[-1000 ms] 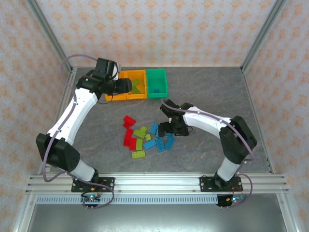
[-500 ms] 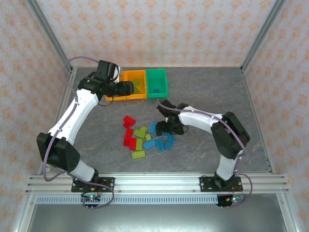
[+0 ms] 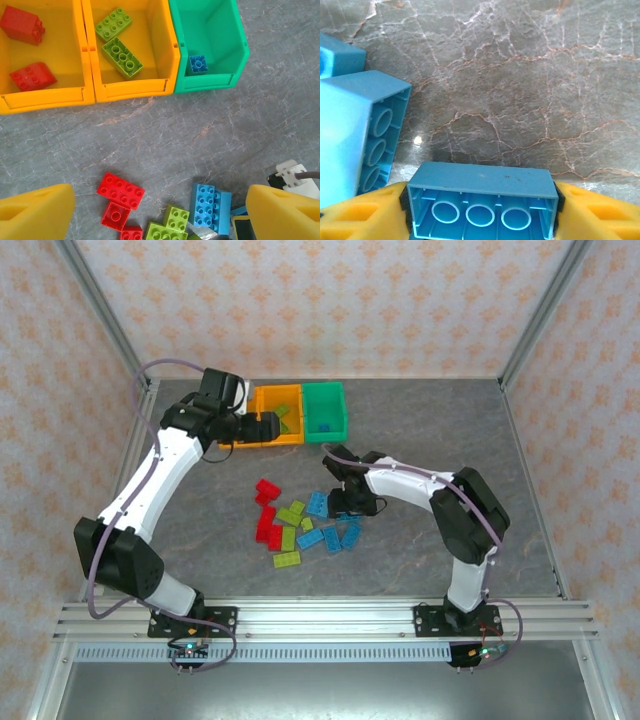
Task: Sort the legos into containers by color
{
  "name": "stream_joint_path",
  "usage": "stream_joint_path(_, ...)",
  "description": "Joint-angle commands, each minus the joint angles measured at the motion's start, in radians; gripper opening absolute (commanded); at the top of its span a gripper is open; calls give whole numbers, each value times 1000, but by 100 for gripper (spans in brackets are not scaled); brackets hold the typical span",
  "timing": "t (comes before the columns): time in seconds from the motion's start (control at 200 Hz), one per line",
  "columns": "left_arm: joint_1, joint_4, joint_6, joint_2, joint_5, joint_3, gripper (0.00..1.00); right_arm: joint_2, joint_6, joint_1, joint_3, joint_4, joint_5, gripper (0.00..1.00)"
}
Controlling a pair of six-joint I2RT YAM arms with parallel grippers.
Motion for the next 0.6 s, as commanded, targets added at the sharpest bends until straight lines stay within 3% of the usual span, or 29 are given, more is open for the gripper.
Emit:
stream_joint_path(0.0, -6, 30, 32, -61, -26, -36, 92, 22, 6, 0, 15, -55, 49, 79)
stream_joint_path(0.11, -5, 35, 34, -100, -48, -70, 92, 42, -7, 0, 17, -57, 44, 77)
stream_joint_path(0.29, -5, 42, 18, -143, -68, -111, 93, 56, -22, 0, 52, -74, 48, 61)
stream_joint_path(0.41, -6, 36, 25, -162, -70, -111, 94, -27, -16, -1, 91, -84, 101, 51)
stream_joint_path(0.596, -6, 42, 34, -218, -59, -105, 95, -178, 23, -49, 168, 66, 141, 49)
